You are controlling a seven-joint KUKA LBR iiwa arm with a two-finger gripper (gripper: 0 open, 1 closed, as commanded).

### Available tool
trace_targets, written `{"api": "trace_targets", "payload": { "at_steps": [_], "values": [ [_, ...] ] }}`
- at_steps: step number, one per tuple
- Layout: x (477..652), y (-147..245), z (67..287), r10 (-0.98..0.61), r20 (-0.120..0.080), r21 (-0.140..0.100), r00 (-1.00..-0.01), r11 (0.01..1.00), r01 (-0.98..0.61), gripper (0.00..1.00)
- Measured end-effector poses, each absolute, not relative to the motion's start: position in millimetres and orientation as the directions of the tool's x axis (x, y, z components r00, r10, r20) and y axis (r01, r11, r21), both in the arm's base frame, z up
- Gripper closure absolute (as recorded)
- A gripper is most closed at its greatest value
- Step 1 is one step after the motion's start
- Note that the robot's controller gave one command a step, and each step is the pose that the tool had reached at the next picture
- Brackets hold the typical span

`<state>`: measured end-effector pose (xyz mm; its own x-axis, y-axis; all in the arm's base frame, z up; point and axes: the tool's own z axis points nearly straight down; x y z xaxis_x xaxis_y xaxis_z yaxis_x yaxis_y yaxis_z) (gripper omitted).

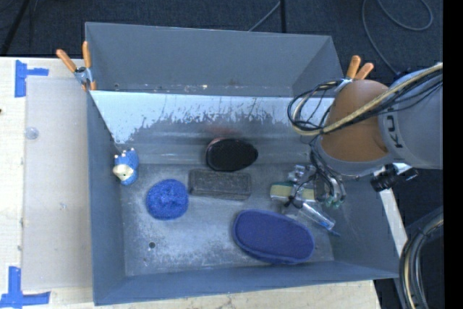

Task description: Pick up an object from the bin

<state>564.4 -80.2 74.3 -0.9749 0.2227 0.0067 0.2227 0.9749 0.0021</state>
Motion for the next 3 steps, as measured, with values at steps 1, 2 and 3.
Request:
{"api": "trace_targets", "payload": {
  "at_steps": [1,2,3],
  "values": [
    [562.7,-80,95,0.221,0.012,0.002,-0.975,0.975,0.221,1.0],
    [566.1,-81,110,0.221,0.0,0.003,-0.975,0.975,0.221,1.0],
    [566.1,-81,114,0.221,0.001,0.003,-0.975,0.975,0.221,1.0]
  ]
}}
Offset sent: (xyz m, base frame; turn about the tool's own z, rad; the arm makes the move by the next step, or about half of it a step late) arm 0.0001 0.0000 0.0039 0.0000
